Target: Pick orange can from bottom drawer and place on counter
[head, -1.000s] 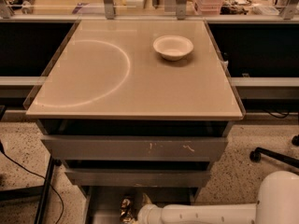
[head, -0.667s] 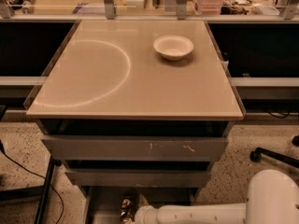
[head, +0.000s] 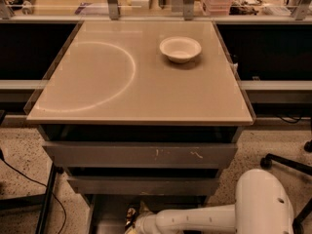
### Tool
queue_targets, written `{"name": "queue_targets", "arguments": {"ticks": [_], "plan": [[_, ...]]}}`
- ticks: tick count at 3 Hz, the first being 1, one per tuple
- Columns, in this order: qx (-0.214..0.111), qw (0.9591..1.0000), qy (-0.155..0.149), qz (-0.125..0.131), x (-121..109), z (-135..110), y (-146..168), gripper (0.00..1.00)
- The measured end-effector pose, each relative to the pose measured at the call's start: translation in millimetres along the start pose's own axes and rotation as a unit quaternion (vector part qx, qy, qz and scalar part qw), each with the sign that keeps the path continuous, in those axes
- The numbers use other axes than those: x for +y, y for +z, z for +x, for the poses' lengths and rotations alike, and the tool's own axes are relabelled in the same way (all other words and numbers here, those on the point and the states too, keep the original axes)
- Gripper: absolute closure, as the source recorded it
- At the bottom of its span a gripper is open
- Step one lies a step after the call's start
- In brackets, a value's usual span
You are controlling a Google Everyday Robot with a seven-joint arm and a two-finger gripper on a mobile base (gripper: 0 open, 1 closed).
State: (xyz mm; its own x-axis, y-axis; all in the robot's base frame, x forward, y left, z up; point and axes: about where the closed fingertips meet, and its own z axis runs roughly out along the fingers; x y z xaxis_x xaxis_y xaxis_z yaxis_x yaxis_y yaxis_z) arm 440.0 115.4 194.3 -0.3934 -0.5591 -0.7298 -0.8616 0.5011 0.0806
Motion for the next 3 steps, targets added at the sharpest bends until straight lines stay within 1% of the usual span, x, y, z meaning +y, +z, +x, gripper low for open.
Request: {"name": "queue_targets", "arguments": {"ticks": [1, 2, 3], "plan": [[0.004, 1.0000, 0.000, 0.001, -4, 3, 9, 0.00], [0.014, 0.9999, -0.001, 0.003, -9, 9, 23, 0.00], [0.024, 0.9997, 0.000, 0.002, -10, 17, 35, 0.00]]}}
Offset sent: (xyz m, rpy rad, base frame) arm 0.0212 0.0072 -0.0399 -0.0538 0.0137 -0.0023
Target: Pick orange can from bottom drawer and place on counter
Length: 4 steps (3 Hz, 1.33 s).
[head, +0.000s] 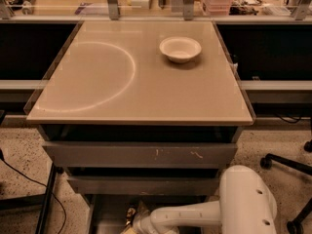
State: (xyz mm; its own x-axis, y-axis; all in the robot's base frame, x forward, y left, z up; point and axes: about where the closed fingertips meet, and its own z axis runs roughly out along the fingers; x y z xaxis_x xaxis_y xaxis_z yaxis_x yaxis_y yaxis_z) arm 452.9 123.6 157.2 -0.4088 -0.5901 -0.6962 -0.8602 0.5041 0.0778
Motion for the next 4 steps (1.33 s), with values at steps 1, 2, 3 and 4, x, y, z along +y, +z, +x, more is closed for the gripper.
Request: {"name": "queue_targets", "arguments": {"ticks": [1, 2, 3, 4], "plan": [[0.009, 1.0000, 0.004, -0.001, 0.4, 8.1, 8.0, 0.00], [0.015, 0.9998, 0.010, -0.004, 2.9, 16.4, 14.0, 0.00], [0.015, 0.9998, 0.010, -0.004, 2.9, 16.6, 14.1, 0.18], [0.015, 0.9998, 0.010, -0.004, 2.9, 16.6, 14.1, 0.41]]}}
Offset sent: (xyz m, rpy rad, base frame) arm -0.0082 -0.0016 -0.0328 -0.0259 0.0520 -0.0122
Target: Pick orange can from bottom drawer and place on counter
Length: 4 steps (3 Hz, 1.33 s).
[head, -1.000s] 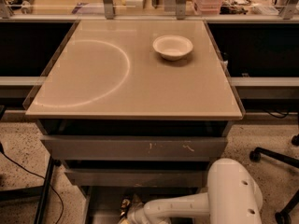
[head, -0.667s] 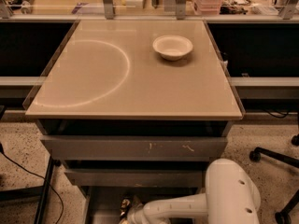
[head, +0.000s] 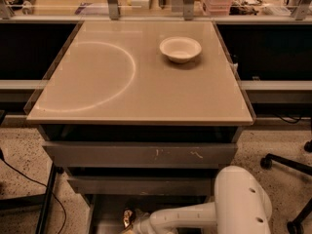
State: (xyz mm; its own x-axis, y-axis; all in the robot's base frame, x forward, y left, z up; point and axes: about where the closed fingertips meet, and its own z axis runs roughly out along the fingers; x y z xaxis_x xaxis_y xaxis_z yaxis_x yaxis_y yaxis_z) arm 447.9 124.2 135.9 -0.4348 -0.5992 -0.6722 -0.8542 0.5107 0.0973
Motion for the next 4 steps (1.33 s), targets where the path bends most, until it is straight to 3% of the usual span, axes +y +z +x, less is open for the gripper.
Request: {"name": "queue_targets", "arguments": {"ticks": [2, 3, 4], "plan": [[0.000, 1.0000, 0.000, 0.000, 0, 0, 0, 0.88], [-0.016, 0.9997, 0.000, -0.019, -3, 0, -12, 1.00], [-0.050, 0.9977, -0.014, -0.044, -20, 1, -76, 1.00]]}}
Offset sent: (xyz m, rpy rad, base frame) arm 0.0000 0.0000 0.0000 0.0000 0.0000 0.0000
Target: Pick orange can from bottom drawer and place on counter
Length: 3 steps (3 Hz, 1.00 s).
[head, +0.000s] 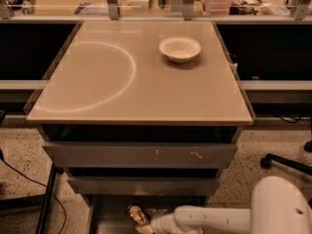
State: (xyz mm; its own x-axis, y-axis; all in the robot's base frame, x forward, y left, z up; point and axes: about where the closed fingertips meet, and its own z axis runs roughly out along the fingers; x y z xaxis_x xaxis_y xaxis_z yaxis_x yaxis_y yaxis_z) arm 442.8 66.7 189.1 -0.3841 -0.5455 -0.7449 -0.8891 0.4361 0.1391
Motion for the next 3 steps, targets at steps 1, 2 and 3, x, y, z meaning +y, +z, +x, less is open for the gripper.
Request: {"name": "queue_targets", "arguments": {"ticks": [1, 2, 3], "plan": [[-0.023, 0.9997, 0.005, 0.003, 1, -18, -85, 1.00], [-0.017, 0.9985, 0.001, 0.053, 10, -34, -159, 1.00], [0.001, 0.9924, -0.017, 0.122, 20, -52, -218, 1.00]]}}
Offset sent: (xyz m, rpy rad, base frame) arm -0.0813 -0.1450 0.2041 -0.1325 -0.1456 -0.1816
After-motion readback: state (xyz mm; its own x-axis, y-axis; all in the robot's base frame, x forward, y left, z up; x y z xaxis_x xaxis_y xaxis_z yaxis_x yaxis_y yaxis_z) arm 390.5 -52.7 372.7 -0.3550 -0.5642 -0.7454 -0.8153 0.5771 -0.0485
